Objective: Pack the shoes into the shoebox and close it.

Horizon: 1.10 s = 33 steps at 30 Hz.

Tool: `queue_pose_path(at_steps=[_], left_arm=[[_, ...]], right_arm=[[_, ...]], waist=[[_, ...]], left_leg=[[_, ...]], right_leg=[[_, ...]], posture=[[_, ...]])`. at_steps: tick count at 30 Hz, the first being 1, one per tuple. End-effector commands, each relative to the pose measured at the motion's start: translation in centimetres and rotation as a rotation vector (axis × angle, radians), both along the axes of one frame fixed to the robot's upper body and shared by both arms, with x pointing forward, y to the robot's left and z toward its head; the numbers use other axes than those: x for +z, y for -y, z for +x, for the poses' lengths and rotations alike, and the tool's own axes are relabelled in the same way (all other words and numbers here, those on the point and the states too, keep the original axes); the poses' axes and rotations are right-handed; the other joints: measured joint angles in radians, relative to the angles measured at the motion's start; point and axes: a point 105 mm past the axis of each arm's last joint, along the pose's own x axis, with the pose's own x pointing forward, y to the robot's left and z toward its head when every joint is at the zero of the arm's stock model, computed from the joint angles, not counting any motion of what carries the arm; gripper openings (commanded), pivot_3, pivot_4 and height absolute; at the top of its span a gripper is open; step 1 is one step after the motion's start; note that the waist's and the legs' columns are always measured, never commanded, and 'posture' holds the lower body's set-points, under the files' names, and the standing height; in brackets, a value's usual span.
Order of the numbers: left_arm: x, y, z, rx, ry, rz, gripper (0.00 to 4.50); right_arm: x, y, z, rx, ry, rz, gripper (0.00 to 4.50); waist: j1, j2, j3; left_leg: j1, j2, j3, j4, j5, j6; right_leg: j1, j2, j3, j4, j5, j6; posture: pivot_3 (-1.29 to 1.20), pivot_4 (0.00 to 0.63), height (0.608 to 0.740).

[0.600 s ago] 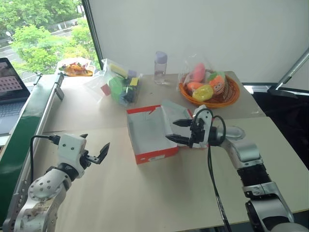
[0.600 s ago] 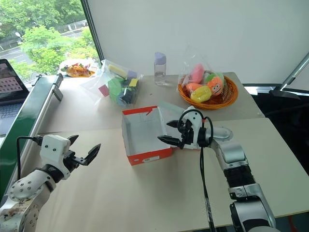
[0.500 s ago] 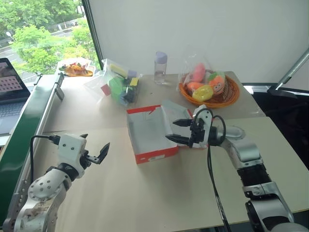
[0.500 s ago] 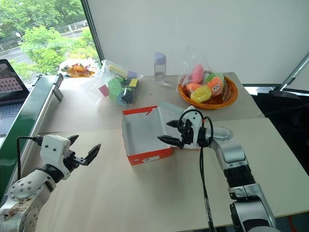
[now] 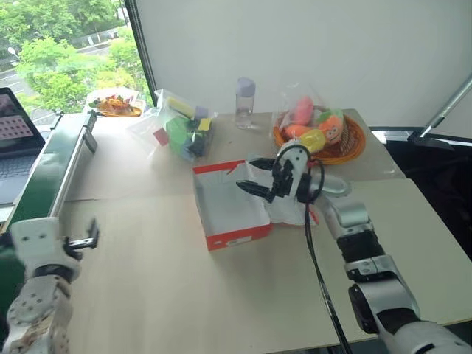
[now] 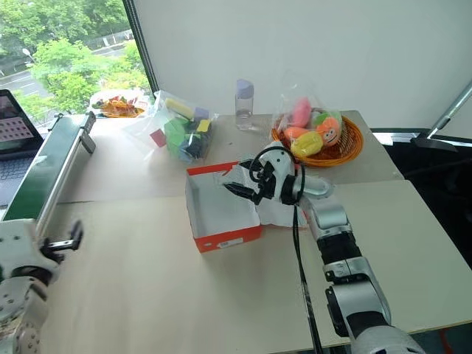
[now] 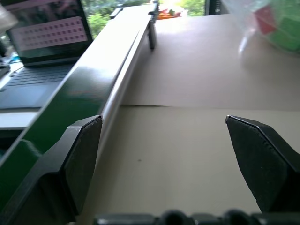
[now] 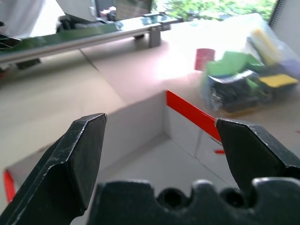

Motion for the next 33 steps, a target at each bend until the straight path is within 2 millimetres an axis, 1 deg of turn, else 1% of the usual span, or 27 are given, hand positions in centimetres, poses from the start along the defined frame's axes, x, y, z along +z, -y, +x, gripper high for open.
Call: queue_pose_path(at_steps=[1, 2, 5, 8, 11, 17, 18, 21, 24, 27, 29, 33], left_arm=[[2.2, -0.7, -1.2, 0.071, 0.094, 0.057, 4.5], [2.2, -0.8, -1.4, 0.08, 0.098, 0.057, 4.5], [1.5, -0.9, -1.9, 0.109, 0.096, 0.028, 4.5], [0.8, -0.4, -1.5, 0.081, 0.089, 0.012, 4.5], [0.5, -0.5, -1.0, 0.075, 0.084, 0.007, 4.5], [0.3, -1.3, -0.3, 0.073, 0.082, 0.0, 4.5], [0.2, -1.6, -0.3, 0.08, 0.079, -0.005, 4.5], [-0.2, -3.2, -0.5, 0.127, 0.053, -0.009, 4.5], [0.0, -4.5, -0.3, 0.129, 0.047, -0.009, 4.5], [0.3, -5.6, -0.2, 0.122, 0.042, -0.016, 4.5], [0.5, -6.3, -0.2, 0.119, 0.032, -0.013, 4.5], [1.5, -7.9, 0.1, 0.088, 0.03, 0.01, 4.5]], right_arm=[[1.0, -1.1, -0.4, 0.071, 0.014, 0.026, 4.41], [1.0, -1.2, -0.4, 0.08, 0.011, 0.028, 4.41], [1.3, -3.1, -1.0, 0.148, 0.005, 0.046, 4.41], [1.2, -4.3, -1.5, 0.184, 0.016, 0.047, 4.41], [1.0, -4.8, -1.8, 0.196, 0.015, 0.048, 4.41], [0.6, -5.2, -2.5, 0.208, -0.005, 0.061, 4.41], [0.7, -5.3, -2.7, 0.217, -0.014, 0.069, 4.41], [0.6, -5.7, -3.7, 0.273, -0.021, 0.067, 4.41], [0.3, -6.1, -3.9, 0.3, -0.017, 0.029, 4.41], [-0.2, -6.2, -3.5, 0.303, 0.0, -0.019, 4.41], [-0.5, -6.2, -2.9, 0.282, 0.018, -0.052, 4.41], [-0.7, -6.3, -1.8, 0.235, 0.052, -0.101, 4.41]], waist=[[0.003, 0.0, 0.0], [0.004, 0.0, 0.0], [0.001, 0.0, 0.0], [-0.004, 0.0, 0.0], [-0.004, 0.0, 0.0], [-0.004, 0.0, 0.0], [-0.004, 0.0, 0.0], [-0.004, 0.0, 0.0], [-0.007, 0.0, 0.0], [-0.007, 0.0, 0.0], [-0.006, 0.0, 0.0], [-0.006, -0.001, 0.0]], left_leg=[[0.0, 0.0, 0.0, 0.0, 0.0, 0.0], [0.0, 0.0, 0.0, 0.0, 0.0, 0.0], [0.0, 0.0, 0.001, 0.0, 0.0, 0.0], [0.0, 0.001, 0.001, 0.0, 0.0, 0.0], [0.0, 0.001, 0.0, 0.0, 0.0, 0.0], [0.0, 0.001, 0.001, 0.0, 0.0, 0.0], [0.0, 0.001, 0.001, 0.0, 0.0, 0.0], [0.0, 0.001, 0.001, 0.0, 0.0, 0.0], [0.0, 0.001, 0.001, 0.0, 0.0, 0.0], [0.0, 0.002, 0.001, 0.0, 0.0, 0.0], [0.0, 0.001, 0.001, 0.0, 0.0, 0.0], [-0.001, 0.001, 0.001, 0.0, 0.0, -0.001]], right_leg=[[0.0, 0.0, 0.0, 0.0, 0.0, 0.0], [0.0, -0.001, 0.0, 0.0, 0.0, 0.0], [0.0, -0.001, 0.0, 0.0, 0.001, 0.0], [-0.001, 0.0, 0.0, 0.001, 0.001, -0.001], [-0.001, 0.0, -0.001, 0.001, 0.0, -0.001], [-0.001, -0.001, -0.001, 0.001, 0.0, -0.001], [-0.001, -0.001, -0.001, 0.001, 0.0, -0.001], [-0.001, -0.001, -0.001, 0.001, 0.0, -0.001], [-0.002, 0.0, -0.001, 0.001, 0.001, -0.002], [-0.002, 0.0, -0.002, 0.001, 0.001, -0.002], [-0.002, -0.001, -0.002, 0.001, 0.001, -0.002], [-0.003, -0.001, -0.002, 0.001, 0.001, -0.002]], posture=[[0.0, 0.15, 0.74], [0.0, 0.15, 0.74], [0.0, 0.15, 0.74], [0.0, 0.15, 0.74], [0.0, 0.15, 0.74], [0.0, 0.15, 0.74], [0.0, 0.15, 0.74], [0.0, 0.15, 0.74], [0.0, 0.15, 0.74], [0.0, 0.15, 0.74], [0.0, 0.15, 0.74], [0.0, 0.15, 0.74]])
